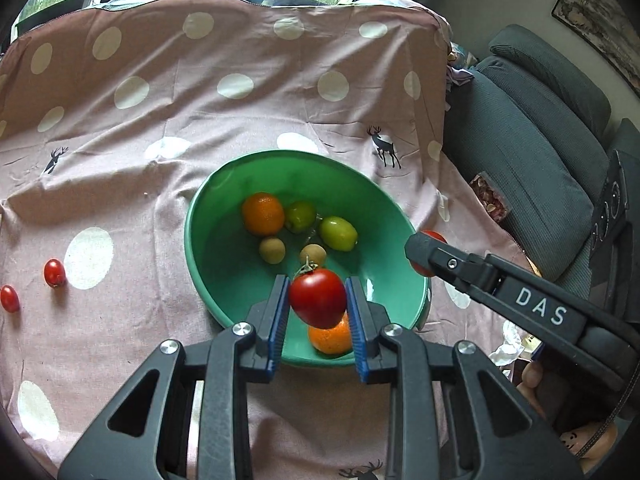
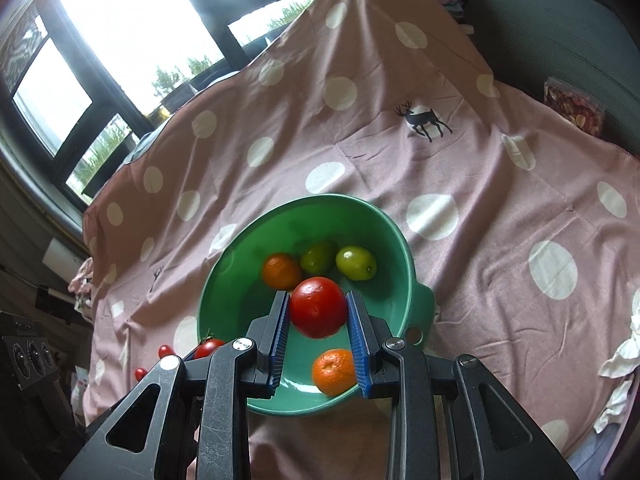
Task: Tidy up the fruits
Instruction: 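Carry both cherry tomatoes in both grippers over the green bowl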
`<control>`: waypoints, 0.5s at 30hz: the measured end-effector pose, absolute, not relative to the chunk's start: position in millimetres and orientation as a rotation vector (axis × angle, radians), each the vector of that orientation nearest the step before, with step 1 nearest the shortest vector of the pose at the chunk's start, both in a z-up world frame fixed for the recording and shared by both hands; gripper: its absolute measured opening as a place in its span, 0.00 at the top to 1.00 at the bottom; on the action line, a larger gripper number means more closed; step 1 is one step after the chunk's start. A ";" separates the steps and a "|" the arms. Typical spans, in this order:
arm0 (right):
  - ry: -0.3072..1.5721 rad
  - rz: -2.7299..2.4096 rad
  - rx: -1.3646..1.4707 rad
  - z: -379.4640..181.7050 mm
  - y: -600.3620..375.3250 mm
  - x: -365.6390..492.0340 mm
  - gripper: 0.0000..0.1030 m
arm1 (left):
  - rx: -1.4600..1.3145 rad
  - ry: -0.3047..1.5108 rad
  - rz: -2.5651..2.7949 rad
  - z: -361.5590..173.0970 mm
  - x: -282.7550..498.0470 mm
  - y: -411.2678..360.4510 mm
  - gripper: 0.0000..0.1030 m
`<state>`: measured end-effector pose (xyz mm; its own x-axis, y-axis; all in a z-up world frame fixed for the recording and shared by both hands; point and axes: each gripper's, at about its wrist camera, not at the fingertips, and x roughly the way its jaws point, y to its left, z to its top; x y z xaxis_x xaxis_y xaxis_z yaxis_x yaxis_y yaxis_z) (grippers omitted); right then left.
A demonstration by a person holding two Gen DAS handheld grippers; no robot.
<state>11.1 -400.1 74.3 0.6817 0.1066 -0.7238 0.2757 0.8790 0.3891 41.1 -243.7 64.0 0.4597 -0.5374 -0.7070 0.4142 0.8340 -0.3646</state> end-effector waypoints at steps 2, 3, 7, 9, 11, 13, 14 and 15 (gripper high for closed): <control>0.832 -0.105 0.503 72.2 -401.2 12.5 0.71 | -0.153 0.937 -0.594 60.7 43.1 -245.3 0.73; 0.837 -0.107 0.503 71.3 -401.5 13.0 0.71 | -0.157 0.943 -0.597 59.3 43.8 -246.5 0.73; 0.852 -0.108 0.503 68.0 -402.1 15.3 0.71 | -0.161 0.961 -0.598 54.4 47.1 -248.3 0.73; 0.858 -0.115 0.498 66.5 -402.1 16.1 0.71 | -0.161 0.967 -0.600 52.9 48.8 -249.7 0.73; 0.867 -0.123 0.495 64.8 -401.9 17.2 0.71 | -0.162 0.974 -0.603 50.9 49.8 -250.6 0.73; 0.875 -0.127 0.493 63.2 -401.8 18.2 0.71 | -0.162 0.978 -0.607 48.9 50.3 -251.3 0.73; 0.878 -0.127 0.492 62.4 -401.7 18.7 0.71 | -0.159 0.981 -0.606 48.0 50.4 -251.9 0.73; 0.882 -0.127 0.490 61.6 -401.6 19.1 0.71 | -0.157 0.983 -0.607 47.0 50.7 -252.5 0.73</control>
